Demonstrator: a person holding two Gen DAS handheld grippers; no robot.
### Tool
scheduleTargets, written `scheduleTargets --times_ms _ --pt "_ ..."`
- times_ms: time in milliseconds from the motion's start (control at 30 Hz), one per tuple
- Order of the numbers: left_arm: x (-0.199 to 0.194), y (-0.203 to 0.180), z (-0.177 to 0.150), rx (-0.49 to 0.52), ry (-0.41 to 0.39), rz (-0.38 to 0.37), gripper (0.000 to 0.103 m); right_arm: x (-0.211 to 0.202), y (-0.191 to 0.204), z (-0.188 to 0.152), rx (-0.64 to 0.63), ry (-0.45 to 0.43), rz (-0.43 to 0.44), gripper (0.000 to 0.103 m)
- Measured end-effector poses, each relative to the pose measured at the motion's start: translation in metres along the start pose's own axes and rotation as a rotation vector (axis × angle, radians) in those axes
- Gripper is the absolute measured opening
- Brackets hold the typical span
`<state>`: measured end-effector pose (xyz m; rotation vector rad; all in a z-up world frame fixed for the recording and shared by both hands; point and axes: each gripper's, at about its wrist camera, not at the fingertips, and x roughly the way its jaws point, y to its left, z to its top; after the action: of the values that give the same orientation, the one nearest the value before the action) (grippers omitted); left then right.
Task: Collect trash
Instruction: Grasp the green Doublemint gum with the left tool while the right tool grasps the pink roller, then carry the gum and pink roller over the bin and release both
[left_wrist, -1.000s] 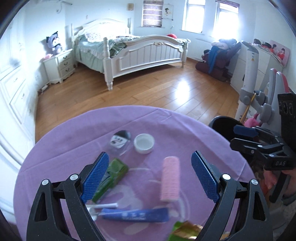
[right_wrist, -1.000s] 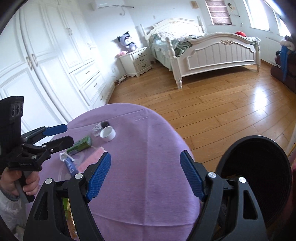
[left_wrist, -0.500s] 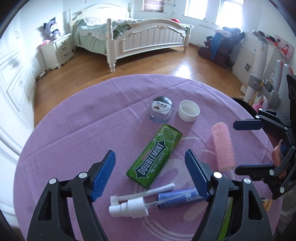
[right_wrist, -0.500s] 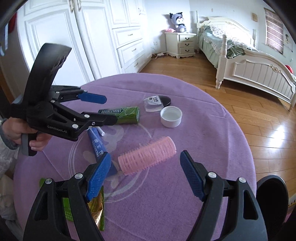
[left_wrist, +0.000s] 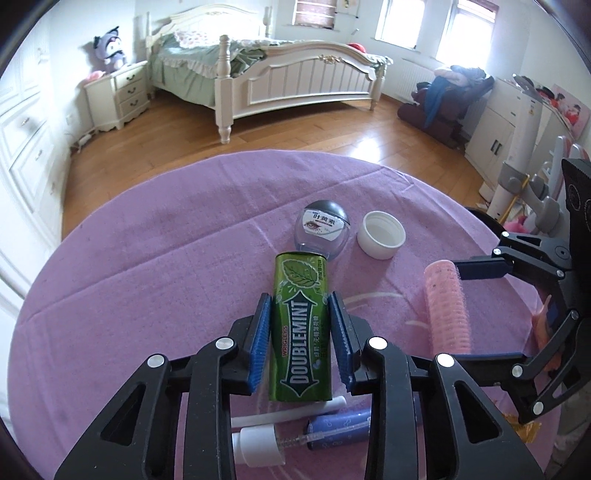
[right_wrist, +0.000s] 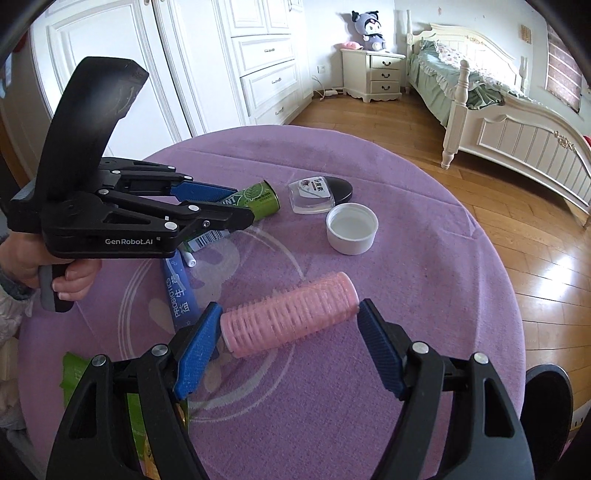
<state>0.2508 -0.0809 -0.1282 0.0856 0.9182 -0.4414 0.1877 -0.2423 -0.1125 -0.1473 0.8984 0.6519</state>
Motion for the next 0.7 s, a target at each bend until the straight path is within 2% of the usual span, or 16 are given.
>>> scheduleTargets --times_ms 200,367,533,700 --pt "-0.013 -0.008 0.001 -0.039 -0.046 0.018 0.032 -0.016 -0.008 -0.001 0.068 -0.079 0.021 0.074" --pt "-0.034 -0.030 0.010 -0.053 -0.103 0.016 0.032 -0.038 -0.033 -0.002 0.201 -0.171 0.022 0.074" --pt "-0.047 -0.067 0.025 -0.027 -0.152 -0.006 0.032 -0.067 -0.070 -0.015 0.368 -0.275 0.007 0.074" --pt "-0.038 -0.117 0.042 0.009 -0.168 -0.059 0.032 -0.093 -0.113 -0.036 0.492 -0.346 -0.048 0.074"
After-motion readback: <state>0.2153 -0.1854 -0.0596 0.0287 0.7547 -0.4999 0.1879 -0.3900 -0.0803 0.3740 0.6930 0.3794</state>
